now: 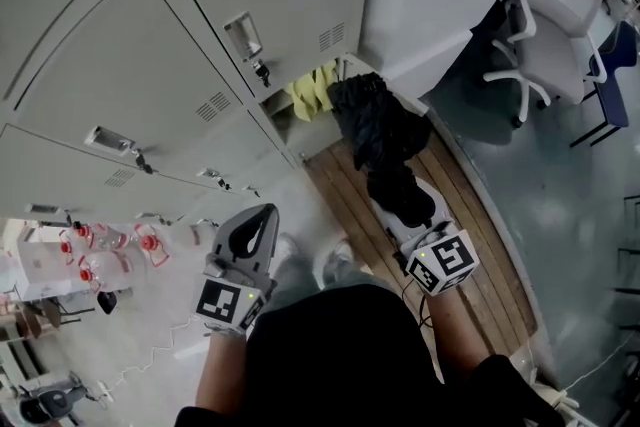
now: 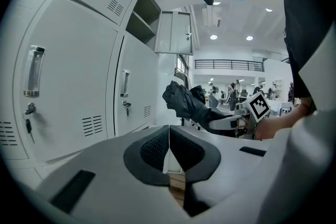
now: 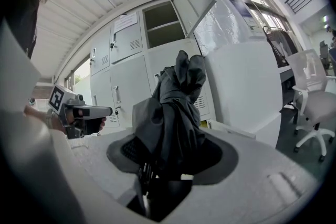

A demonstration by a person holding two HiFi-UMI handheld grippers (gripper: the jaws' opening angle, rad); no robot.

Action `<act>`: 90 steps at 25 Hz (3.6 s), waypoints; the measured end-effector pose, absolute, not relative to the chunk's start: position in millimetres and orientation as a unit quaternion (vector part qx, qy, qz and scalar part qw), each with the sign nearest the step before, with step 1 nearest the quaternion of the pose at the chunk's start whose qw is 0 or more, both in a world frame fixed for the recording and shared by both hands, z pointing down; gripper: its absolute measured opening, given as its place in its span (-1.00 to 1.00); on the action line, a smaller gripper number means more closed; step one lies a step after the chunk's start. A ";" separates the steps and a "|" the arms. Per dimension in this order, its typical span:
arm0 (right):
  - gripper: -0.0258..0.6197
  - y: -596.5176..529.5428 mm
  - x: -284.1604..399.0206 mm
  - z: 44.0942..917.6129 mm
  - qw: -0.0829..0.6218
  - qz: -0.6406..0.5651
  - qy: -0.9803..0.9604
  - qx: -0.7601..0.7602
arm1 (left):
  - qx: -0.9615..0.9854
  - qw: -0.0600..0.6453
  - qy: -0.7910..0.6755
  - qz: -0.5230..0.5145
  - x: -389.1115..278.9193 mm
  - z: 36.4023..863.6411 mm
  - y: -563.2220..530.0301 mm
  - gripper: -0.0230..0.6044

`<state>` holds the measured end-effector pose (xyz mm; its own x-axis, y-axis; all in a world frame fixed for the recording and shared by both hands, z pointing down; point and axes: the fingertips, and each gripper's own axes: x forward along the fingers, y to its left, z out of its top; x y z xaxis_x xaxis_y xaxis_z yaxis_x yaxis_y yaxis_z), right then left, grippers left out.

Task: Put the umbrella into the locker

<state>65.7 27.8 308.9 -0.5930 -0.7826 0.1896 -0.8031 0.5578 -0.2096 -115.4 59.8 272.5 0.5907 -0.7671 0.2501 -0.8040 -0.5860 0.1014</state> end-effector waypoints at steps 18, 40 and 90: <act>-0.22 0.3 33.2 403.3 0.071 0.198 -0.842 0.497 | 0.928 0.106 -0.310 0.179 -117.6 329.8 -7.9 -0.89; -0.22 -45.9 -38.0 645.9 0.142 0.281 -0.809 0.496 | 0.925 0.159 -0.214 0.269 -127.8 476.6 -54.4 -0.89; -0.01 -223.1 -160.6 855.9 0.246 0.332 -0.820 0.395 | 0.878 0.188 -0.226 0.378 -209.9 614.4 -51.8 -0.89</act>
<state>-160.6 -223.1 855.9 -0.5663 -0.4844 0.6669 -0.8119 0.4670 -0.3503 -209.9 -51.8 614.4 0.6121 -0.2543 0.7488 -0.5391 -0.8269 0.1599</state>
